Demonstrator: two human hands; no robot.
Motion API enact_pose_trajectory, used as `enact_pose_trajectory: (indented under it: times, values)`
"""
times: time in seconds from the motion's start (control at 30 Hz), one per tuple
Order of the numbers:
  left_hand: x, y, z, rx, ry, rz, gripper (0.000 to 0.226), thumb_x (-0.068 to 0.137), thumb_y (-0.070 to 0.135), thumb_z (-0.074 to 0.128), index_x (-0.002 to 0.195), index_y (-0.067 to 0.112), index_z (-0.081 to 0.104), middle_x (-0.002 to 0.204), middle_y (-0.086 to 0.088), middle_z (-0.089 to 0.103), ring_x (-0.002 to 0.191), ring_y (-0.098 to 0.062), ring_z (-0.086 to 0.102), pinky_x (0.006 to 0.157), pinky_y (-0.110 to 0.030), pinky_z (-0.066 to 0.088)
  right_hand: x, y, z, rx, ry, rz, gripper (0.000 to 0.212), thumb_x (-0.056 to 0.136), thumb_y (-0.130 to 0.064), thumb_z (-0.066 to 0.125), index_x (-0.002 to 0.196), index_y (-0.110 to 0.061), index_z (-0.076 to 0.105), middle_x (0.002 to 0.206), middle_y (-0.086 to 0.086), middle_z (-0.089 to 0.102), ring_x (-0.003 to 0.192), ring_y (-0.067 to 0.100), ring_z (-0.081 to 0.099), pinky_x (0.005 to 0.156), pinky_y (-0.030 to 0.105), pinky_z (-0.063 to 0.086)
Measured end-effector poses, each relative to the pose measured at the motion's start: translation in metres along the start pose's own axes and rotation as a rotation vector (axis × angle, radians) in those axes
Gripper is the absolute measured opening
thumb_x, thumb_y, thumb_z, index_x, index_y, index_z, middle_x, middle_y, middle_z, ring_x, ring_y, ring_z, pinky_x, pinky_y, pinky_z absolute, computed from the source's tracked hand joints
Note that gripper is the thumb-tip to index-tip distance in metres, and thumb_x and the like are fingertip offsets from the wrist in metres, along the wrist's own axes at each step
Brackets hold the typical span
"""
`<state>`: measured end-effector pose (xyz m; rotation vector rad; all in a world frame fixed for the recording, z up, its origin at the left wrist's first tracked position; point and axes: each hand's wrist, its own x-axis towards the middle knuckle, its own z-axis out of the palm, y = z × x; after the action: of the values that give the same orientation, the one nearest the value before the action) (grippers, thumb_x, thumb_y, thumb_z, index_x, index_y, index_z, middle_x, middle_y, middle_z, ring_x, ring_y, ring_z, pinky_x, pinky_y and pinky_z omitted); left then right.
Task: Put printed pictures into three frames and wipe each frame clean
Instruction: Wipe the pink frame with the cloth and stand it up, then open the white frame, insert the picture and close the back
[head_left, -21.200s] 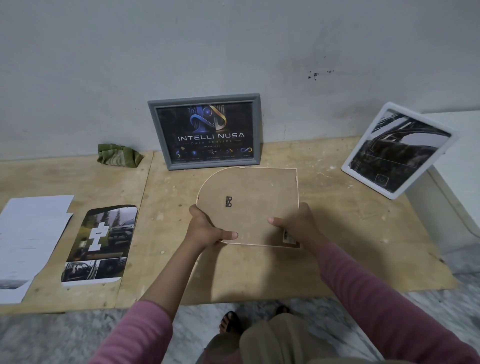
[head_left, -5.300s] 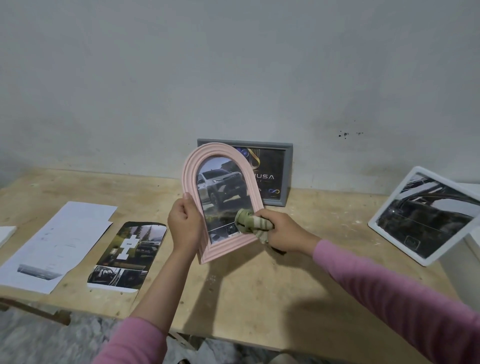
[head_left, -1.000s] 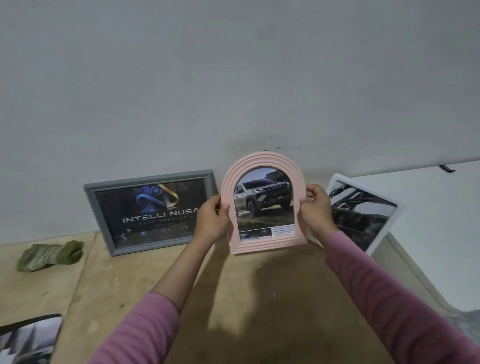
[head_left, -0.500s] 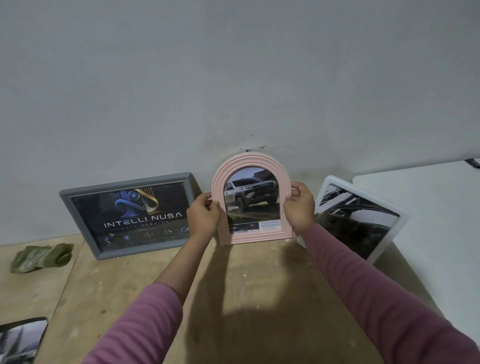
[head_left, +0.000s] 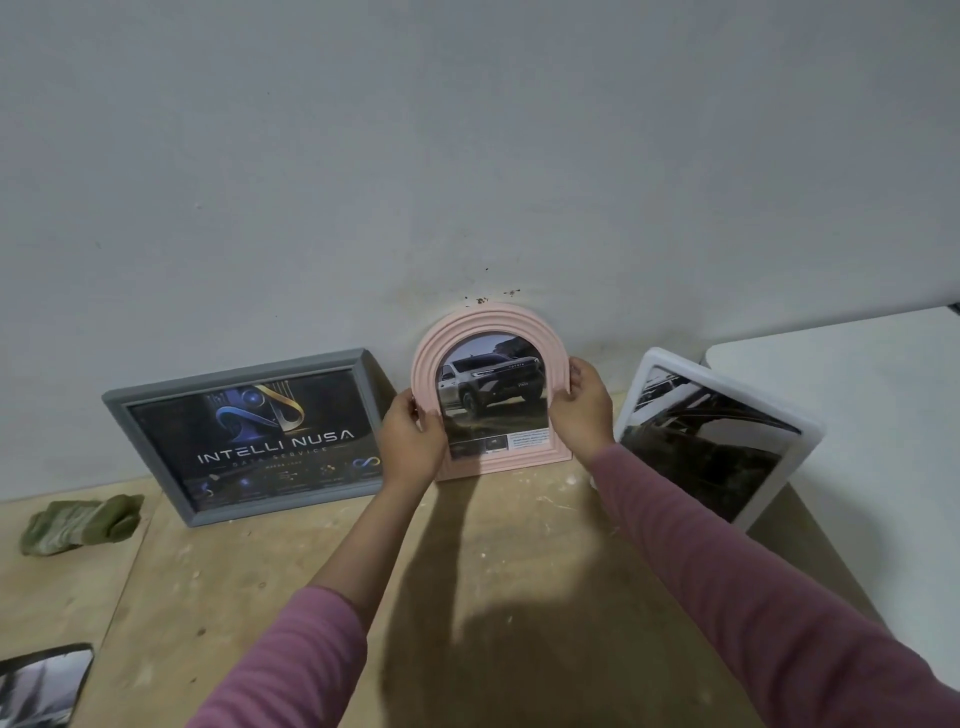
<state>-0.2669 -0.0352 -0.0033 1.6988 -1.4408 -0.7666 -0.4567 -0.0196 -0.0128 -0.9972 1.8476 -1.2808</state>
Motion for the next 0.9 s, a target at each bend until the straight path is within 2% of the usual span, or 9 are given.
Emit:
enact_pose_trajectory:
  times: [0.07,0.17,0.3,0.37,0.43,0.5,0.57,0.8,0.9]
  values:
    - [-0.006,-0.001,0.004,-0.006,0.031,-0.013,0.040,0.087,0.018,0.057,0.125,0.005,0.053,0.110,-0.006,0.060,0.100,-0.022,0.057,0.086,-0.036,0.049,-0.008,-0.003,-0.003,-0.022,0.015,-0.007,0.048,0.091,-0.001,0.047,0.138,-0.009,0.040,0.131,0.009,0.053,0.119,0.023,0.052,0.091,0.023,0.040]
    - [-0.022,0.000,0.010,0.002,0.121,-0.036,0.044,0.087,0.019,0.058,0.127,0.004,0.048,0.127,-0.013,0.047,0.116,-0.022,0.046,0.097,-0.041,0.045,-0.028,-0.002,-0.011,-0.070,0.022,-0.034,0.049,0.092,-0.003,0.048,0.140,-0.008,0.038,0.138,0.010,0.048,0.127,0.026,0.046,0.090,0.019,0.034]
    - [-0.046,0.009,0.020,-0.053,0.171,0.083,0.034,0.086,0.007,0.057,0.119,0.002,0.051,0.123,-0.011,0.041,0.105,-0.018,0.046,0.086,-0.021,0.036,-0.064,0.011,-0.025,0.003,0.048,-0.203,0.040,0.089,-0.003,0.051,0.129,-0.002,0.051,0.127,0.013,0.057,0.122,0.024,0.052,0.098,0.027,0.042]
    - [-0.053,0.012,0.030,-0.088,0.113,0.159,0.031,0.085,0.004,0.058,0.116,0.003,0.052,0.116,-0.004,0.040,0.101,-0.020,0.051,0.084,-0.022,0.040,-0.078,0.017,-0.033,-0.033,0.127,-0.253,0.036,0.085,-0.009,0.051,0.119,-0.001,0.059,0.117,0.013,0.064,0.110,0.022,0.059,0.095,0.032,0.048]
    - [-0.058,0.016,0.042,-0.121,0.025,0.197,0.031,0.086,0.006,0.058,0.116,0.006,0.051,0.113,-0.002,0.041,0.100,-0.023,0.055,0.085,-0.032,0.049,-0.092,0.020,-0.045,-0.056,0.224,-0.254,0.034,0.082,-0.015,0.048,0.109,-0.003,0.064,0.106,0.009,0.066,0.097,0.016,0.061,0.086,0.024,0.049]
    - [-0.066,0.025,0.057,-0.143,-0.082,0.216,0.030,0.087,0.006,0.058,0.116,0.006,0.051,0.116,-0.005,0.044,0.102,-0.022,0.055,0.088,-0.033,0.051,-0.103,0.028,-0.060,-0.038,0.360,-0.279,0.026,0.082,-0.012,0.048,0.099,-0.005,0.066,0.097,0.007,0.065,0.085,0.014,0.060,0.075,0.016,0.047]
    - [-0.072,0.033,0.072,-0.139,-0.175,0.235,0.031,0.087,0.007,0.059,0.117,0.006,0.052,0.119,-0.008,0.047,0.106,-0.020,0.053,0.093,-0.032,0.047,-0.112,0.039,-0.077,-0.007,0.450,-0.264,0.016,0.086,-0.005,0.052,0.094,-0.008,0.065,0.092,0.006,0.063,0.082,0.018,0.061,0.071,0.021,0.049]
    - [-0.086,0.055,0.117,-0.108,-0.552,0.197,0.047,0.091,0.016,0.058,0.134,0.005,0.043,0.136,-0.010,0.047,0.124,-0.022,0.047,0.107,-0.035,0.038,-0.123,0.066,-0.130,-0.010,0.725,-0.018,0.023,0.085,-0.007,0.057,0.108,-0.006,0.054,0.102,0.004,0.051,0.093,0.022,0.053,0.080,0.035,0.048]
    - [-0.089,0.069,0.127,-0.148,-0.607,0.199,0.054,0.093,0.017,0.057,0.142,0.008,0.035,0.142,-0.007,0.043,0.128,-0.018,0.044,0.108,-0.030,0.035,-0.115,0.076,-0.145,0.016,0.623,0.145,0.047,0.087,-0.014,0.057,0.131,-0.008,0.042,0.126,0.006,0.045,0.116,0.022,0.047,0.100,0.039,0.043]
